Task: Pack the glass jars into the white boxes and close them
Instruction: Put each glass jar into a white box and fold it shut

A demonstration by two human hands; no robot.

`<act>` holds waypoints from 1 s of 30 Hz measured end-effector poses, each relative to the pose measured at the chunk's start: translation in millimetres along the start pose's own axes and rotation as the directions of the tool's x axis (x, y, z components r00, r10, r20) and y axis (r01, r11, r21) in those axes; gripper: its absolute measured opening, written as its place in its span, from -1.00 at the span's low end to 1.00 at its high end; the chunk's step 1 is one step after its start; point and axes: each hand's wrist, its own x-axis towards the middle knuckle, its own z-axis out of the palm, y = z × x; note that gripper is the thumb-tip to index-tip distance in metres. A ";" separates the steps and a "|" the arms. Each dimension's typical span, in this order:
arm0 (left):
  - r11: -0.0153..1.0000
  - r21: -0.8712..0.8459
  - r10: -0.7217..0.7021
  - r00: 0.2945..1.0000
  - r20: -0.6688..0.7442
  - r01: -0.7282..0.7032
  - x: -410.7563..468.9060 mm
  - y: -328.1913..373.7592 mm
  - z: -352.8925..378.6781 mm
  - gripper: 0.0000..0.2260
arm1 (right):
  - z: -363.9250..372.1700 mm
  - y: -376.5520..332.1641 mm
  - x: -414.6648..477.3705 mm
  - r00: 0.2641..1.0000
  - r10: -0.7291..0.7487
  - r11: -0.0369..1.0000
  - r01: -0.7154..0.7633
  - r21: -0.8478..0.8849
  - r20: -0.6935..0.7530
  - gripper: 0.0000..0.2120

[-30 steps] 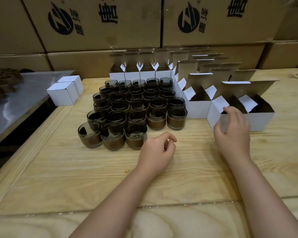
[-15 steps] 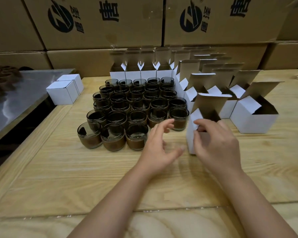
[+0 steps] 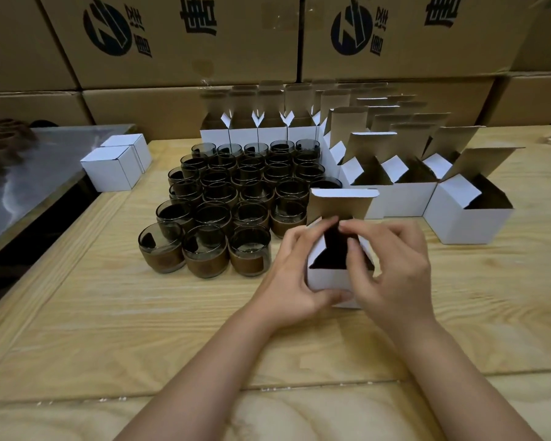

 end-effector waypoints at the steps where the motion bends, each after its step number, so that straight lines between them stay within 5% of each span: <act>1: 1.000 0.004 -0.005 1.000 0.002 0.005 0.1 0.6 -0.6 -0.20 | -0.9 4.9 1.7 0.999 0.033 0.999 -0.033 0.001 0.022 -0.79; 10: 0.988 -0.099 -0.127 0.991 -0.051 0.121 -2.2 -1.0 -0.5 -0.13 | -5.2 23.8 5.7 0.925 0.379 0.924 -0.378 0.048 0.000 -0.72; 19: 0.952 -0.184 -0.256 0.966 -0.037 0.246 -3.2 -5.7 -4.6 -0.23 | -6.6 43.2 5.3 0.869 0.351 0.931 -0.365 -0.026 0.348 -0.41; 24: 0.946 -0.197 -0.264 0.964 -0.016 0.256 -3.5 -5.1 -11.5 -0.33 | -8.6 44.1 7.9 0.785 0.366 0.911 -0.411 -0.022 0.500 -0.45; 30: 0.960 -0.216 -0.177 0.984 0.012 0.176 0.9 -1.4 -15.2 -0.11 | -14.0 44.9 16.9 0.697 0.380 0.892 -0.450 -0.042 0.609 -0.48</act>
